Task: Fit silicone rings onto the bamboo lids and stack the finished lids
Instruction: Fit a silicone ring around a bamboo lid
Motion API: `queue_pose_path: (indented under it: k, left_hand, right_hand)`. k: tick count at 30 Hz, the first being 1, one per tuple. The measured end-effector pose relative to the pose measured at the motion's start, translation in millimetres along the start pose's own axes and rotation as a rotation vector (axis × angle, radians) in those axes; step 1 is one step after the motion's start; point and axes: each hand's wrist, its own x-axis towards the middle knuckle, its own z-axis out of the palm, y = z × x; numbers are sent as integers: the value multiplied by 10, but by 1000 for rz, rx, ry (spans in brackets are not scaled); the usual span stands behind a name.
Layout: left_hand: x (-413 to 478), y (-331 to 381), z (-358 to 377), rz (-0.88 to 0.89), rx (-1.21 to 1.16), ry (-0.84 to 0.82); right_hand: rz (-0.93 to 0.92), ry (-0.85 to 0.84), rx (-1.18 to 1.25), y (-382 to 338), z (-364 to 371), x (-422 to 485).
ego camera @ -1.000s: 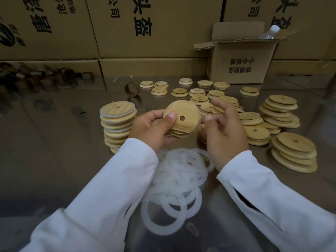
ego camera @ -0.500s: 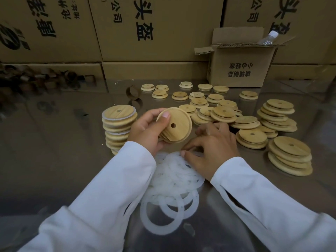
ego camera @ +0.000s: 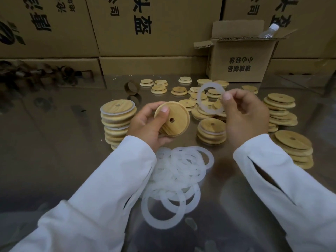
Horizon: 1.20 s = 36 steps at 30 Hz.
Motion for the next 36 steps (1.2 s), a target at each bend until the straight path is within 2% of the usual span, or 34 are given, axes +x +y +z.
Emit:
queue_pose_path:
  k: [4,6,11,14,20,36]
  left_hand:
    - [1,-11,17,-142,-25,2]
    - [6,-6,17,-210,-35,6]
    - [9,34,52,-373,-129,0]
    - [26,29,49,-412,-113,-43]
    - [-14,-4,40,-303,-1,-160]
    - [-19,-37,25,-90,67,-200]
  right_hand:
    - [413,-314,527,-73,-10,-21]
    - [478,-437,504,-75,25,-51]
    - [391,-411,150,-23,147,-162]
    - [395,-392,80,14,155,-164]
    - [378,-370,18,16,156,-155]
    - [207,-269,-52,40,173,-188]
